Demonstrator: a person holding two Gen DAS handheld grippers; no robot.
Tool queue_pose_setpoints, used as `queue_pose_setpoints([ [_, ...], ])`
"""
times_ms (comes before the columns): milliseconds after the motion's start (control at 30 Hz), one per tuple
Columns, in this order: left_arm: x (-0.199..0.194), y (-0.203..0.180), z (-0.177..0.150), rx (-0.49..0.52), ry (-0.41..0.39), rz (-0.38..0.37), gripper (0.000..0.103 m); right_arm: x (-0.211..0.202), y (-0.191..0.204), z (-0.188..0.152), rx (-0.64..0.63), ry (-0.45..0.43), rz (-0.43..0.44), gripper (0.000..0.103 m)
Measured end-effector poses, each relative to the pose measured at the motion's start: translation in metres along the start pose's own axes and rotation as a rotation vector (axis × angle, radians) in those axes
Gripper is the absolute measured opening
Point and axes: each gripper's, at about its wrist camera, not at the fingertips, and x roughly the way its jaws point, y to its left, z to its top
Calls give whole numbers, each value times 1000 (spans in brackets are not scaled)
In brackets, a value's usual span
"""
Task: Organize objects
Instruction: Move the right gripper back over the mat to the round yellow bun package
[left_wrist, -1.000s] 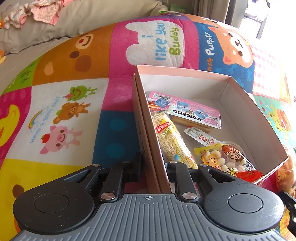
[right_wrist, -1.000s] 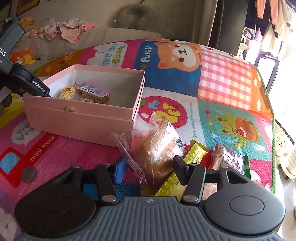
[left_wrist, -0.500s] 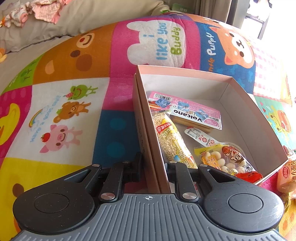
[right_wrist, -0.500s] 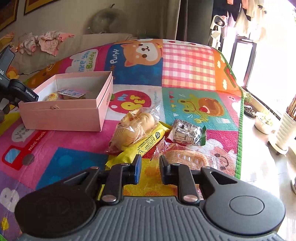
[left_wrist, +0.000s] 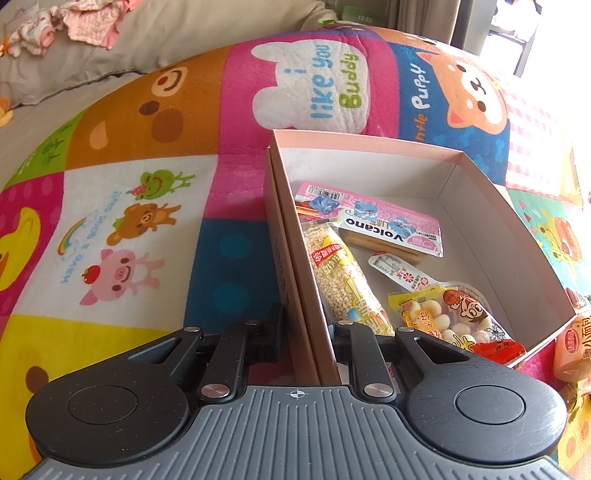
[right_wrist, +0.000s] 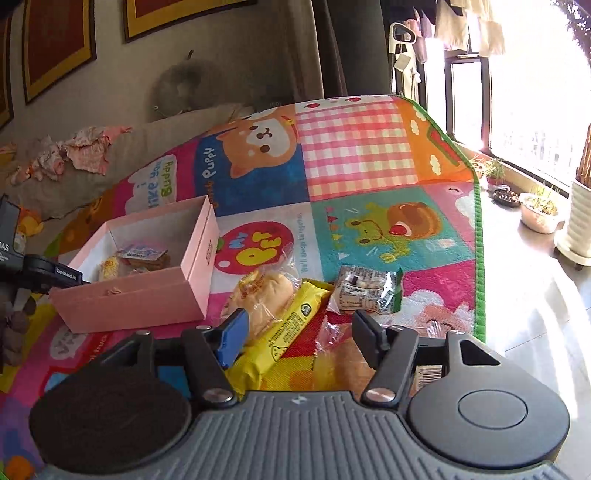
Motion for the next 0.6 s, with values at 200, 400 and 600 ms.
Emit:
queue_pose_setpoints([
  [200, 0, 0, 1, -4, 0, -2, 19, 53, 17, 12, 20, 36, 9, 74],
  [400, 0, 0, 1, -6, 0, -1, 19, 46, 12, -4, 22, 117, 64, 51],
  [600, 0, 0, 1, -5, 0, -1, 19, 11, -7, -32, 56, 304, 344, 43],
])
